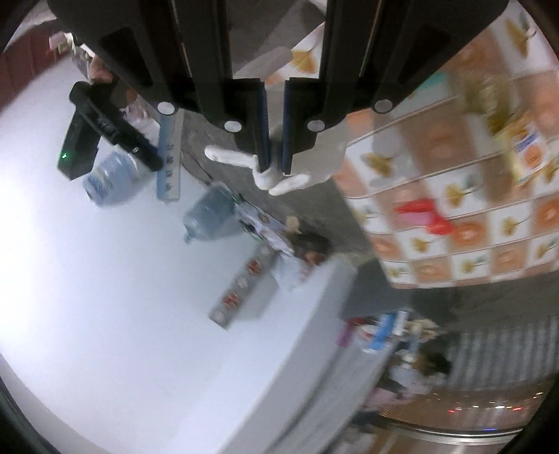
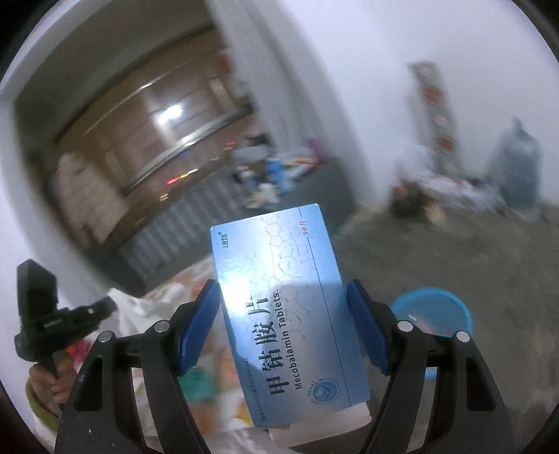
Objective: Collect trash
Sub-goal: 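Carry tissue and box over the blue wastebasket and open both grippers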
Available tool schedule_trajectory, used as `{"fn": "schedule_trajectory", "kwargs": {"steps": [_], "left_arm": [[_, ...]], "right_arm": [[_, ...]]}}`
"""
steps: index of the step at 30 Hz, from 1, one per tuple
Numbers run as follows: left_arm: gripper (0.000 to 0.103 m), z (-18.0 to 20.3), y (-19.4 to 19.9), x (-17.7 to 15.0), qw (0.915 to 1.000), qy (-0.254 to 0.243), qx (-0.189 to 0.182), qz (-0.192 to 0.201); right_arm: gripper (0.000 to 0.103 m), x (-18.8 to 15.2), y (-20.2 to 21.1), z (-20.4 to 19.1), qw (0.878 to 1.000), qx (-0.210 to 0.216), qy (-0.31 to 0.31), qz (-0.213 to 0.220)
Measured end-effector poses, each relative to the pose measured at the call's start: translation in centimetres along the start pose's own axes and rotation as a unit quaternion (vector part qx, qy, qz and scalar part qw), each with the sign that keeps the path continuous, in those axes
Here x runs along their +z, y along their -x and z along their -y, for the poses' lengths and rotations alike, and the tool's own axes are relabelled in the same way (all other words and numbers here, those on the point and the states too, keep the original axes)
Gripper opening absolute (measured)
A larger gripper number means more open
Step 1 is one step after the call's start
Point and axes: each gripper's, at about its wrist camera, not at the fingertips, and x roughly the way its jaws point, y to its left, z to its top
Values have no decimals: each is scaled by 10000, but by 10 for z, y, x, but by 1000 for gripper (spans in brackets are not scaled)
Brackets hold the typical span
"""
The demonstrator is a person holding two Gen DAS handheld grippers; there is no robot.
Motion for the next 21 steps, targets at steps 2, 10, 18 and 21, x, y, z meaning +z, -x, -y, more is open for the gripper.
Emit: {"fn": "schedule_trajectory", "kwargs": {"steps": [2,10,18,21], "left_arm": [[6,20,-37,10,9993,-164,-150,-297],[7,72,-193,7,9850,-796,72,-1527],[7,88,-318,-3,9666,-997,322,-2341],[18,86,-354,-5,9586,-1048,316,-2630]], "right_arm": [[70,-3,1,33,9987,-313,-401,-37],[70,-25,-33,127,9815,-819,-1685,-393],[70,-22,-79,187,9633,-530,-2486,-865],[73,-14,-96,203,9574,-454,-2653,-1047]]}}
